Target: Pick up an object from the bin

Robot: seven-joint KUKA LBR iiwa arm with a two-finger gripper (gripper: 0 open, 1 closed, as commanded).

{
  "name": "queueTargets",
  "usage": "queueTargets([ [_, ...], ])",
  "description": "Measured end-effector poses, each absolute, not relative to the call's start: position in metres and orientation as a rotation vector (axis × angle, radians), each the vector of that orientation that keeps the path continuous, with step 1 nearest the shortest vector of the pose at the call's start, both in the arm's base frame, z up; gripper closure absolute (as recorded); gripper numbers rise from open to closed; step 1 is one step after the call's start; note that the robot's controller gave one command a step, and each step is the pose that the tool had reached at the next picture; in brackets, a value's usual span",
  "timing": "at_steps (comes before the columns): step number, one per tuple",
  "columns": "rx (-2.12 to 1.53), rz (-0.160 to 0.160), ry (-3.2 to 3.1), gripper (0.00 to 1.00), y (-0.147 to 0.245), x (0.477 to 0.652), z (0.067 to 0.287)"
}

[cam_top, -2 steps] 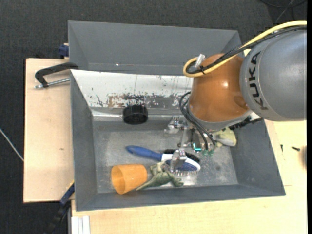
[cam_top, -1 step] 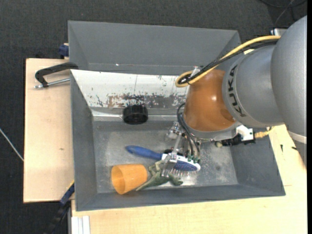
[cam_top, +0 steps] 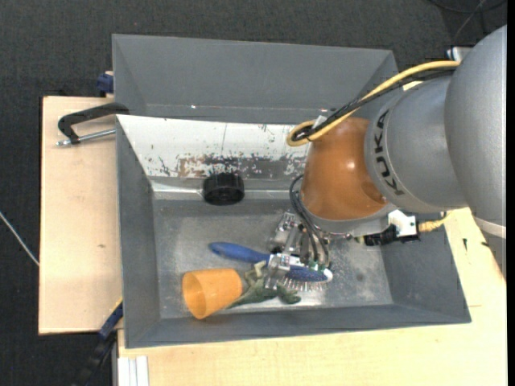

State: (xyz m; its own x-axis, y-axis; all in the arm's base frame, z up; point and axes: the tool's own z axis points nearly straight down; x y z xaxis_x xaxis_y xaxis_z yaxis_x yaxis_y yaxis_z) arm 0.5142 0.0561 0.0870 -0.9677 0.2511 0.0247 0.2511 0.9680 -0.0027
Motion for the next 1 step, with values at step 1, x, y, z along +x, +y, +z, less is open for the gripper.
queueTargets([
  [1, -0.426, -0.003, -3.115, 1.00, 0.0552, 0.5109, 0.1084],
])
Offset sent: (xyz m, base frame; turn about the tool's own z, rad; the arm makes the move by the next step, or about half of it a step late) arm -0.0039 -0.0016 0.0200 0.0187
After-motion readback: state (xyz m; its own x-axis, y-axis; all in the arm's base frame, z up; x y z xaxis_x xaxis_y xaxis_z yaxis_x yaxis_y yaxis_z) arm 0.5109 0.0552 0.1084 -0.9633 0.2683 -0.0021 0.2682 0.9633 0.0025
